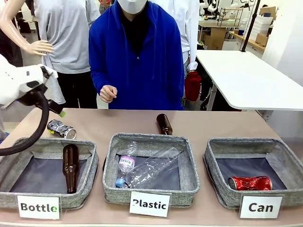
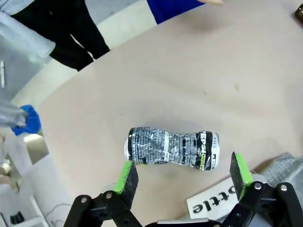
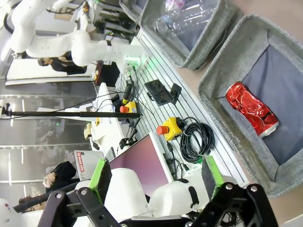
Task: Sort the can waste into the basket.
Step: Pick up the can waste from the table and place it in the right Fabric basket.
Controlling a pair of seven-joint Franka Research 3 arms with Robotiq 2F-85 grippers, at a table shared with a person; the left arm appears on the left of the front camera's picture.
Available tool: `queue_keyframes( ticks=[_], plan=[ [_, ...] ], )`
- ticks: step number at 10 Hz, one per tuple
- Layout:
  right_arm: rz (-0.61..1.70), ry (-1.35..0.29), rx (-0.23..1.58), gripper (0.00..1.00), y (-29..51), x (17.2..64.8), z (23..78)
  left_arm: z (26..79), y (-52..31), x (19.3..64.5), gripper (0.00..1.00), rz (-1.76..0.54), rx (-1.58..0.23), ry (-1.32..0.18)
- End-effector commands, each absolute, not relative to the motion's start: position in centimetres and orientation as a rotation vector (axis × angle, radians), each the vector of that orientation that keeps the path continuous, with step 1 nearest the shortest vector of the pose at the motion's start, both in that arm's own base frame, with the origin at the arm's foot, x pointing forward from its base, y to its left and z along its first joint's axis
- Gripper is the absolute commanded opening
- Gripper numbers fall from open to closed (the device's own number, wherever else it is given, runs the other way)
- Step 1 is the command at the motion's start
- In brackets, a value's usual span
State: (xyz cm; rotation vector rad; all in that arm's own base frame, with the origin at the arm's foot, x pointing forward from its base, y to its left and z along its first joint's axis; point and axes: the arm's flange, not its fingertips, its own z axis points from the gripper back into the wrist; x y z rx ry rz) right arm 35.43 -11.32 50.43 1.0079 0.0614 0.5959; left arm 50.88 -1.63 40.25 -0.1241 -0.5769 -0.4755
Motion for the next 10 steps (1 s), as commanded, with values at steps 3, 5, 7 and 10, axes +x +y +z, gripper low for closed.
queue_keyframes(
  ticks=[3, 5, 7, 10],
  plan=[
    [0.616, 0.062, 1.004, 1.0, -11.4, 35.4, 50.7, 41.0, -1.1, 50.6, 1.0, -0.475, -0.138, -0.58],
    [0.616, 0.062, 1.004, 1.0, -11.4, 35.4, 50.7, 41.0, -1.1, 50.6, 1.0, -0.475, -0.138, -0.58],
    [0.616, 0.062, 1.004, 1.0, -11.4, 35.4, 50.7, 40.7, -1.4, 50.8, 1.0, -0.471, -0.126, -0.584],
    [0.616, 0.062, 1.004, 1.0, -11.4, 35.4, 50.7, 43.2, -1.1, 48.8, 1.0, -0.878, 0.021, -0.564]
  ],
)
